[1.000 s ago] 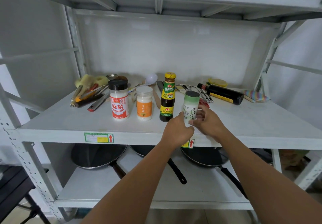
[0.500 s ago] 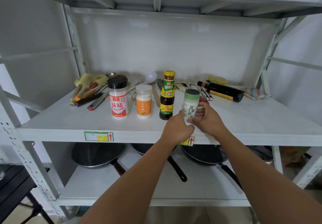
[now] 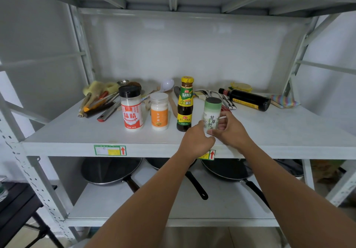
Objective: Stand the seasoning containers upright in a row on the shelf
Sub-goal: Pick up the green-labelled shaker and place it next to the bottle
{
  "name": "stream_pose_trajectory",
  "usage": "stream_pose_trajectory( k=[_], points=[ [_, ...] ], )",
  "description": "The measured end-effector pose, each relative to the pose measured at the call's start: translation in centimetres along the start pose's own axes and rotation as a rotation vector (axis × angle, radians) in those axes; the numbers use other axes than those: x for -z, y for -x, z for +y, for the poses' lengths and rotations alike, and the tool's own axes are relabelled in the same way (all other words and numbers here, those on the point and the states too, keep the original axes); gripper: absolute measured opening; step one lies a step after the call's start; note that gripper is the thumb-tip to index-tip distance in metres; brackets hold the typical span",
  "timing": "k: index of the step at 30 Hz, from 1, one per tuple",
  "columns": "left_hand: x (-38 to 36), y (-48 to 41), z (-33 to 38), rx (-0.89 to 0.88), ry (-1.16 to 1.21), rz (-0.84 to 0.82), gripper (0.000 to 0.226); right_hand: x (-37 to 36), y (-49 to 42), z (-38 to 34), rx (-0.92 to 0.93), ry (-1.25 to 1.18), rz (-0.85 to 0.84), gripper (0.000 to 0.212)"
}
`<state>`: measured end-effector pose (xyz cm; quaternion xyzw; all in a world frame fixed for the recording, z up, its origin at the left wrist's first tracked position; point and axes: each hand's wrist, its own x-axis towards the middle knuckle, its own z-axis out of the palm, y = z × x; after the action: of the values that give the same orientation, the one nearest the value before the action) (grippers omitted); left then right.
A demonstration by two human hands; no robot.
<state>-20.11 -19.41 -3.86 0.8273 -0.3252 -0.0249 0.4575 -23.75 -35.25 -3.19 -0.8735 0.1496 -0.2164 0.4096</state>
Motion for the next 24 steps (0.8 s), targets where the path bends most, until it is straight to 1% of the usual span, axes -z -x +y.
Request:
stream_pose_trajectory(
  k=[10, 14, 19, 22, 24],
  points=[
    [0.2, 0.4, 0.5, 0.023, -0.035, -0.022, 0.056, 0.0, 0.1, -0.2, -0.024, 0.017, 0.021, 0.073],
    [0.1, 0.7, 0.8, 0.004, -0.105, -0.024, 0.057, 0.1, 0.1, -0.6, -0.055, 0.051, -0.011, 0.072],
    [0.9, 1.8, 1.2, 0.031, -0.059, -0.001, 0.052, 1.3, 1.7, -0.9, -0.088, 0.052, -0.049, 0.075],
    [1.1, 3.1, 1.6, 0.046, -0.042, 0.020, 0.052, 2.4, 3.2, -1.0, -0.077, 0.115, -0.061, 0.072],
    [1.1, 3.7, 2.1, 0.019, -0.098, 0.016, 0.051, 3.4, 4.3, -1.1, -0.079, 0.198, -0.059, 0.069]
  ],
)
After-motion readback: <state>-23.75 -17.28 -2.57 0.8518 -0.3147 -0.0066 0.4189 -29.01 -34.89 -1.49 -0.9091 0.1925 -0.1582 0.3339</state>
